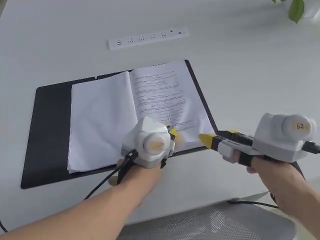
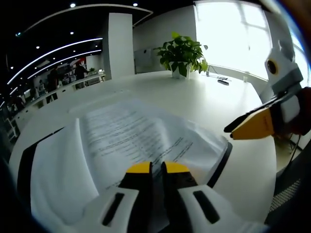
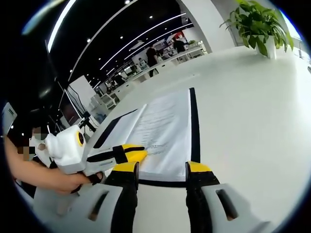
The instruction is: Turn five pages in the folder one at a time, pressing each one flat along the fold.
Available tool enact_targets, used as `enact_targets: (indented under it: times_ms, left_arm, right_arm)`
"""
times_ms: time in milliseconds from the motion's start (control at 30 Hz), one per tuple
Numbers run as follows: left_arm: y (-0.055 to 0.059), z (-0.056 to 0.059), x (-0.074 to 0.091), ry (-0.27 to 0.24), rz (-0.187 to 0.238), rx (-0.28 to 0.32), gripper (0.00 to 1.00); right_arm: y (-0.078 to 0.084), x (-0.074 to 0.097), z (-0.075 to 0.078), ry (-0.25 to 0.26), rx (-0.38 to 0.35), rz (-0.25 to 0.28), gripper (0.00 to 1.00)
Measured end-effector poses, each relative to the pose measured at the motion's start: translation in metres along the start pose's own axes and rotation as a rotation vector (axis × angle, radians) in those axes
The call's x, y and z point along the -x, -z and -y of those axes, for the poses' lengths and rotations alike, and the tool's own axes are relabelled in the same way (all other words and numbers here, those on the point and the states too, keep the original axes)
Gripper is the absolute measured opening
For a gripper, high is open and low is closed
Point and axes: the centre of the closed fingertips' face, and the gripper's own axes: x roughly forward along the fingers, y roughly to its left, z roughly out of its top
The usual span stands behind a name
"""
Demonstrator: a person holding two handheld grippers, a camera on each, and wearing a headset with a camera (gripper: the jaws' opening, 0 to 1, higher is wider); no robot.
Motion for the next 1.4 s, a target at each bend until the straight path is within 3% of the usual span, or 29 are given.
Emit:
enact_targets:
  times_ms: [133,567,1233,1400]
  left_arm:
    - [-0.001,-0.001,0.0,0.001,0.001,0.004,0.06]
    - [0.0,-0.001,0.0,0.002,0.002,0.01,0.06]
    - [0.0,0.0,0.002,0.004,0.003,0.007,0.06]
    - [-0.001,-0.001,0.002,0.004,0.003,0.009,0.06]
  right_arm:
    - [-0.004,-0.009,0.007,0.001,-0.009,-0.004,0.34]
    - [-0.003,-0.018,0.009,-0.009,-0.047,-0.02,0.3]
    - [-0.003,-0.013,0.018,0.014,-0.065,-0.013,0.02]
    - [-0.004,-0.013,0.016,0.01,-0.063,-0.014,0.0]
